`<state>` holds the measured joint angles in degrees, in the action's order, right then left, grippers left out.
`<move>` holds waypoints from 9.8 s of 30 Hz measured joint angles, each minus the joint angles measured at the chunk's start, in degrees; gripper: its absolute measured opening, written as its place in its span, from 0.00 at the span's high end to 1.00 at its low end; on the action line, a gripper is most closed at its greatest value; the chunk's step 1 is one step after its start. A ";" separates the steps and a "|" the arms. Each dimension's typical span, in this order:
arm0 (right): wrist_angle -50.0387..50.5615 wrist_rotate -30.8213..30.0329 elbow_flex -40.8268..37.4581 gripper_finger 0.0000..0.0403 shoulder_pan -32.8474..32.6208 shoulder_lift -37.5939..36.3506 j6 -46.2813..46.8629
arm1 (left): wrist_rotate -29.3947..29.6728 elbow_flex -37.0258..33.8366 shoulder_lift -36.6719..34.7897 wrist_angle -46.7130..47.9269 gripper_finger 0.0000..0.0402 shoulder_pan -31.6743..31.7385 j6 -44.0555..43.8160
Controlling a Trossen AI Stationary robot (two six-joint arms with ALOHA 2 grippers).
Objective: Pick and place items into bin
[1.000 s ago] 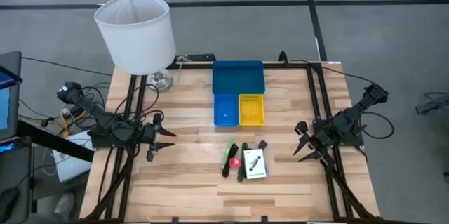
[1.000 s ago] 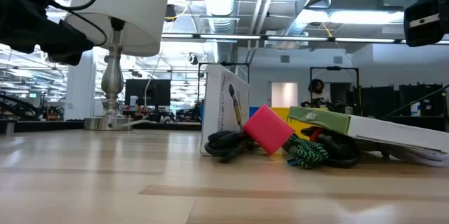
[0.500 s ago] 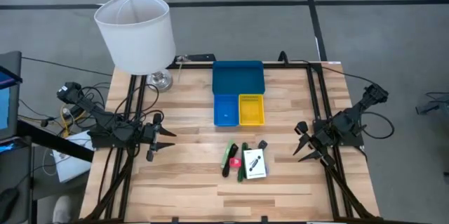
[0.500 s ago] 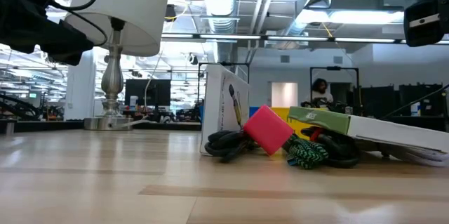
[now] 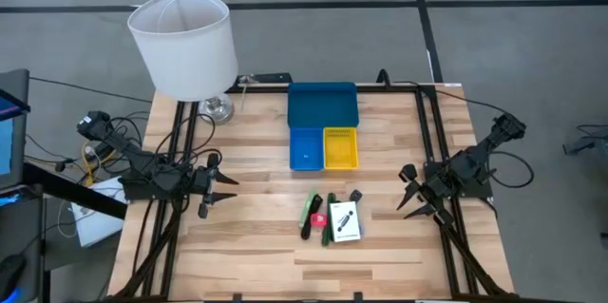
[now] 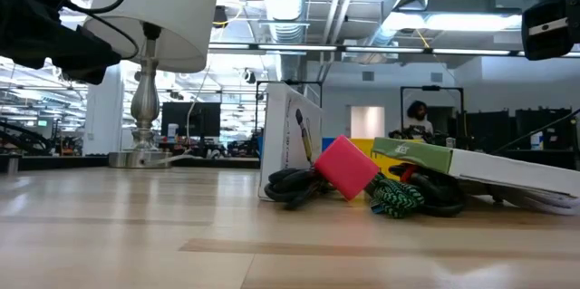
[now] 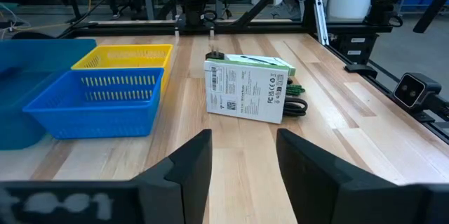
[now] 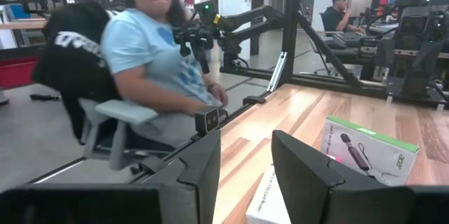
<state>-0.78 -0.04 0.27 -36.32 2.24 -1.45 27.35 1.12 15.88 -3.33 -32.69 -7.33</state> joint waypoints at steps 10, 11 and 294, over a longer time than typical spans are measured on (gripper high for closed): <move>0.00 -0.01 0.00 0.69 -0.02 0.00 0.00 | 0.01 0.00 -0.01 -0.01 0.63 -0.01 0.01; 0.00 -0.01 -0.01 0.69 -0.02 0.00 0.00 | 0.01 0.00 -0.01 -0.01 0.63 -0.02 0.00; 0.04 -0.01 0.00 0.69 -0.01 0.76 0.00 | -16.59 126.93 110.92 83.37 0.66 19.21 -50.98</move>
<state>-0.73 -0.05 0.27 -36.32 3.01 -1.45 10.76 128.05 126.80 80.04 -13.47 -58.31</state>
